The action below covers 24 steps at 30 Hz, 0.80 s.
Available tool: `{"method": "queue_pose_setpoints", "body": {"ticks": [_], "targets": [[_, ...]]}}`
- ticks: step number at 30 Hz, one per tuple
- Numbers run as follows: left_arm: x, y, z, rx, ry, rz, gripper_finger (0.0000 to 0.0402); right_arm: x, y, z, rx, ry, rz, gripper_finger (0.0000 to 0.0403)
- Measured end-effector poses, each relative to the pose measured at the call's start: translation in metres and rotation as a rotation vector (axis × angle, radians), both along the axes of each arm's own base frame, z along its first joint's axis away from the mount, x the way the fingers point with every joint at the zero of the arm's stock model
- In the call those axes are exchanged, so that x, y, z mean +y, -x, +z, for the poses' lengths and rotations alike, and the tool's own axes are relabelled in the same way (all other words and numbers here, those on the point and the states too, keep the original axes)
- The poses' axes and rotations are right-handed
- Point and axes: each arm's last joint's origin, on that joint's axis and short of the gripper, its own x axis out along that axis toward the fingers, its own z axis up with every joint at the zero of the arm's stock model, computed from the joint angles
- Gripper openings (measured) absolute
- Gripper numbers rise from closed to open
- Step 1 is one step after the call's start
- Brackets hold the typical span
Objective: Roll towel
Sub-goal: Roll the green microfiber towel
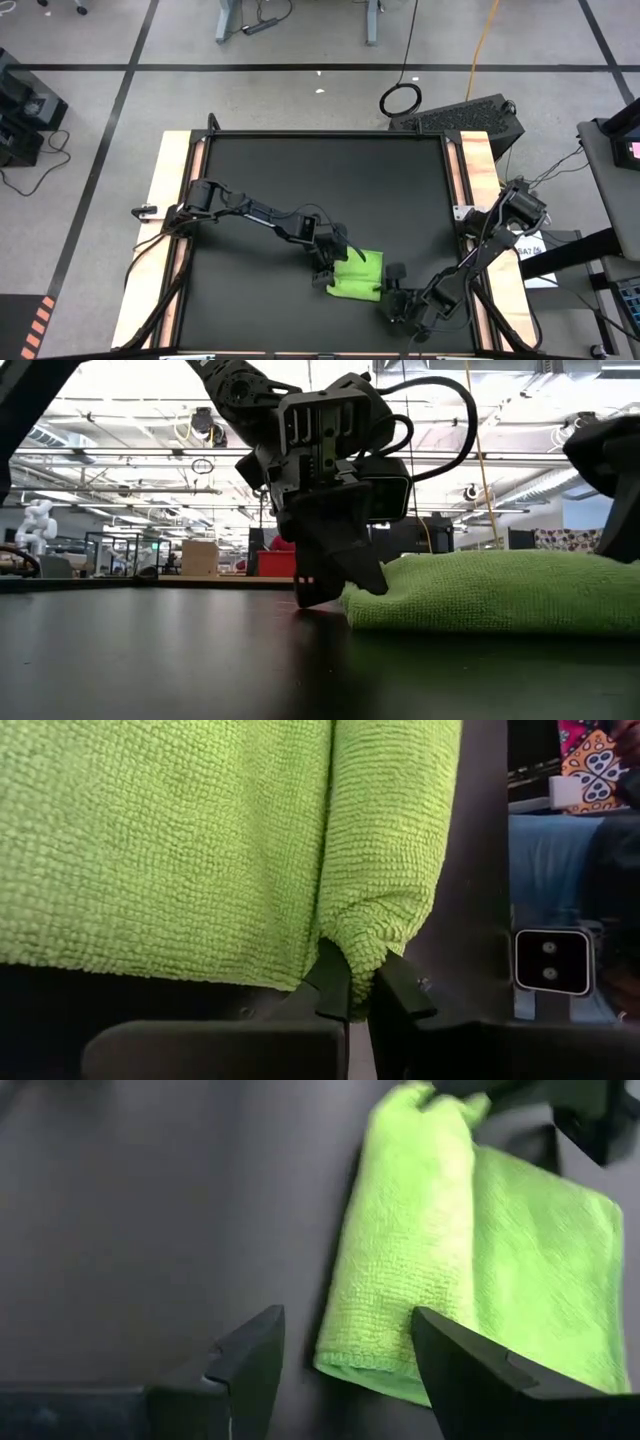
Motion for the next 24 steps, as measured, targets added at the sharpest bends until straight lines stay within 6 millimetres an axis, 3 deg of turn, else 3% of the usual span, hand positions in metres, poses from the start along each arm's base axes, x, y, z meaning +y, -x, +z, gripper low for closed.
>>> {"method": "queue_pose_setpoints", "body": {"ticks": [15, 19, 24], "targets": [[0.006, 0.0, -0.001, 0.019, 0.007, 0.026, 0.0035, -0.015, -0.008, -0.01, 0.035, 0.047, -0.116, 0.0202], [0.006, 0.0, -0.001, 0.016, 0.004, 0.026, 0.0037, -0.017, -0.011, -0.019, 0.078, -0.012, -0.164, 0.0164], [0.006, -0.003, 0.0, -0.023, 0.029, 0.009, 0.0039, -0.017, -0.011, -0.023, 0.095, -0.052, -0.21, 0.0085]]}}
